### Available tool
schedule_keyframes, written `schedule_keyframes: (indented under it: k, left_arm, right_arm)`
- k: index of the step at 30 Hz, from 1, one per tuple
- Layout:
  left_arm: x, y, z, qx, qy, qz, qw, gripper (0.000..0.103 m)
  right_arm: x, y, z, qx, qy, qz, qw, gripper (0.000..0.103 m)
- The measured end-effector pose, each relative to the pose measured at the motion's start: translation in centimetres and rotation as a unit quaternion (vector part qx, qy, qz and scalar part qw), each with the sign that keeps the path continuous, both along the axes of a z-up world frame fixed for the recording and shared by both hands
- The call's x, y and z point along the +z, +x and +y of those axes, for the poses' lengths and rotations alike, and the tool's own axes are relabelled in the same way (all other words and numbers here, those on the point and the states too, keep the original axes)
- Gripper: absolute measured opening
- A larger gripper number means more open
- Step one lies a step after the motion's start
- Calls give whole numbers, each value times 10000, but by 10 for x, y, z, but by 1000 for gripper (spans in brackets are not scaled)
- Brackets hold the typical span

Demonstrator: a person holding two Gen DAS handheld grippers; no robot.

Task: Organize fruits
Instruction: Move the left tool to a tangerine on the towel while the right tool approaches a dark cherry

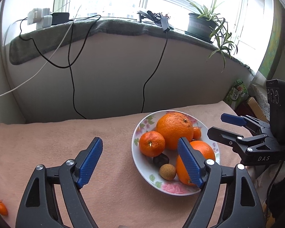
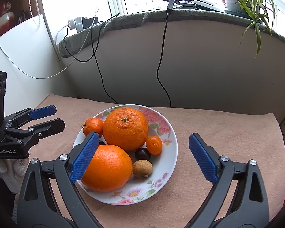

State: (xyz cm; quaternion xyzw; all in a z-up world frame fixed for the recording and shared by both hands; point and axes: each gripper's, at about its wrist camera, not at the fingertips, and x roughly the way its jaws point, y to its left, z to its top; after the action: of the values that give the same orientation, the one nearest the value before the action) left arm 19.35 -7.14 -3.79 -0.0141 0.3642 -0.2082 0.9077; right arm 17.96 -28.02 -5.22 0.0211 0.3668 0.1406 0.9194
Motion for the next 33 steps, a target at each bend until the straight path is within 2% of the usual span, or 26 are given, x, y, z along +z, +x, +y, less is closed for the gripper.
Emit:
schedule_keyframes:
  k: [19, 33]
  left_arm:
    - [17, -21, 9, 125, -10, -237, 9996, 81]
    - [19, -47, 28, 353, -30, -285, 9990, 81]
  right_arm:
    - [8, -17, 4, 6, 201, -55, 9998, 97]
    - [13, -47, 20, 142, 246, -260, 9993, 97]
